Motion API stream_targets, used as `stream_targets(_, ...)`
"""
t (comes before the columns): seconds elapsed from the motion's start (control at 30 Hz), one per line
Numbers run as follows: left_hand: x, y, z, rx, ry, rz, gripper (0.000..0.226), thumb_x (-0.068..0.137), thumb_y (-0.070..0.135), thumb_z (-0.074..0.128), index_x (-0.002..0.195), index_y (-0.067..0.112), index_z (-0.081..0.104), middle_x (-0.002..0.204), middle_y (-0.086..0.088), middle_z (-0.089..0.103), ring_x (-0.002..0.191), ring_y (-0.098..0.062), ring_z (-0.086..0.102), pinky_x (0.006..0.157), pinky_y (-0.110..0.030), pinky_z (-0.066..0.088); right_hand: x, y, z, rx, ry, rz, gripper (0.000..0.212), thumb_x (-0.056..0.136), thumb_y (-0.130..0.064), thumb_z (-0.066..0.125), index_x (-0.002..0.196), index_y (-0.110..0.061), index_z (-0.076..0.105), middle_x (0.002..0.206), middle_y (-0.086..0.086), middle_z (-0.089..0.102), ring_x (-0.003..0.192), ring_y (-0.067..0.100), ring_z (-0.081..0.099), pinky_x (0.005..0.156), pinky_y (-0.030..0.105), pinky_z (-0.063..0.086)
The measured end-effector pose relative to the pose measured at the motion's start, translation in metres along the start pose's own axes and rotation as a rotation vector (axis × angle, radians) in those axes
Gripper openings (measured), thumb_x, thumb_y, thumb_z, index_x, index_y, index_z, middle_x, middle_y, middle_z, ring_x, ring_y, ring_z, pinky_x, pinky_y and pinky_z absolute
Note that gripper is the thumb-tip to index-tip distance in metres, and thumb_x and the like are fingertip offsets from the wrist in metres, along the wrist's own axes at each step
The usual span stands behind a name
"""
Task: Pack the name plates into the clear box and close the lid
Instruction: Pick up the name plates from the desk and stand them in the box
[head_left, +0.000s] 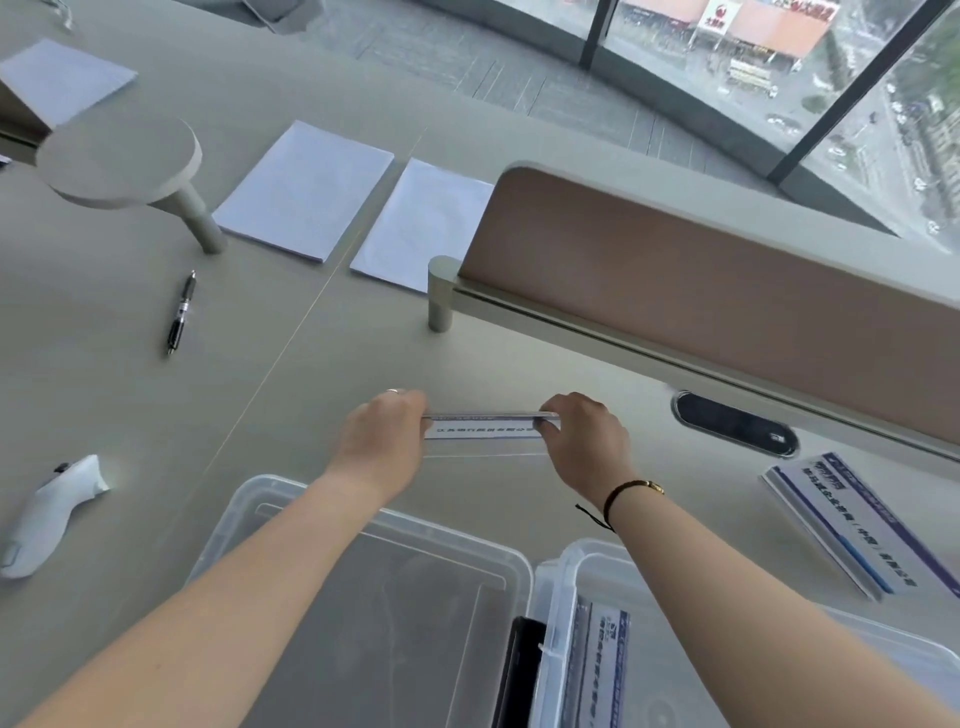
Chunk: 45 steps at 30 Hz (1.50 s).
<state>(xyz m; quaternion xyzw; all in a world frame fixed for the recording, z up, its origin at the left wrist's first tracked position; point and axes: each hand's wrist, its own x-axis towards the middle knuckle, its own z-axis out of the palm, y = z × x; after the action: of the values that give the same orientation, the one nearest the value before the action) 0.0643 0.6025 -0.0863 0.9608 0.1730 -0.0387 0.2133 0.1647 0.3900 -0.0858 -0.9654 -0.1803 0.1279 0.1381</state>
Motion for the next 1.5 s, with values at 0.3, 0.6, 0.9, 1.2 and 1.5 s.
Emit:
stream_targets(0.3, -0.035, 0.048, -0.047, 0.01, 0.169, 0.089, 0.011, 0.095, 0.029, 0.056, 0.096, 0.021, 0.064, 0.093, 0.001, 0.064, 0.08, -0.033, 0.062, 0.061, -0.032, 0.039, -0.043, 0.018, -0.056, 0.094, 0.181, -0.075, 0.017, 0.09, -0.042, 0.06, 0.098, -0.028, 0.063, 0.095, -0.011, 0.062, 0.077, 0.019, 0.058, 0.065, 0.032, 0.047)
stream_targets(0.6, -0.087, 0.116, -0.069, -0.023, 0.323, 0.17, 0.006, 0.089, 0.021, 0.064, 0.093, 0.021, 0.068, 0.09, 0.0, 0.065, 0.074, -0.036, 0.062, 0.059, -0.033, 0.04, -0.101, 0.058, -0.106, 0.095, 0.391, -0.207, 0.018, 0.087, -0.034, 0.069, 0.095, -0.019, 0.066, 0.09, -0.008, 0.064, 0.068, 0.012, 0.05, 0.059, 0.028, 0.042)
stream_targets(0.9, -0.189, 0.207, -0.047, -0.02, 0.399, 0.199, 0.004, 0.084, 0.021, 0.071, 0.088, 0.022, 0.069, 0.078, 0.002, 0.064, 0.069, -0.035, 0.062, 0.059, -0.038, 0.051, -0.175, 0.143, -0.151, 0.092, 0.416, -0.367, 0.02, 0.086, -0.037, 0.068, 0.097, -0.02, 0.065, 0.097, -0.008, 0.066, 0.074, 0.01, 0.048, 0.065, 0.025, 0.037)
stream_targets(1.2, -0.28, 0.262, 0.014, -0.128, 0.293, -0.044, 0.003, 0.083, 0.022, 0.072, 0.081, 0.024, 0.07, 0.071, 0.009, 0.063, 0.071, -0.023, 0.06, 0.063, -0.033, 0.049, -0.226, 0.205, -0.156, 0.034, 0.199, -0.557, 0.021, 0.088, -0.039, 0.065, 0.1, -0.022, 0.065, 0.094, -0.006, 0.065, 0.085, 0.021, 0.062, 0.068, 0.037, 0.053)
stream_targets(1.5, -0.327, 0.264, 0.097, -0.184, -0.152, -0.287, 0.019, 0.086, 0.03, 0.062, 0.07, 0.021, 0.058, 0.064, 0.005, 0.061, 0.064, -0.014, 0.06, 0.061, -0.035, 0.054, -0.226, 0.224, -0.091, -0.117, -0.188, -0.638, 0.012, 0.091, -0.031, 0.062, 0.099, -0.023, 0.066, 0.102, -0.003, 0.064, 0.093, 0.024, 0.063, 0.075, 0.036, 0.051)
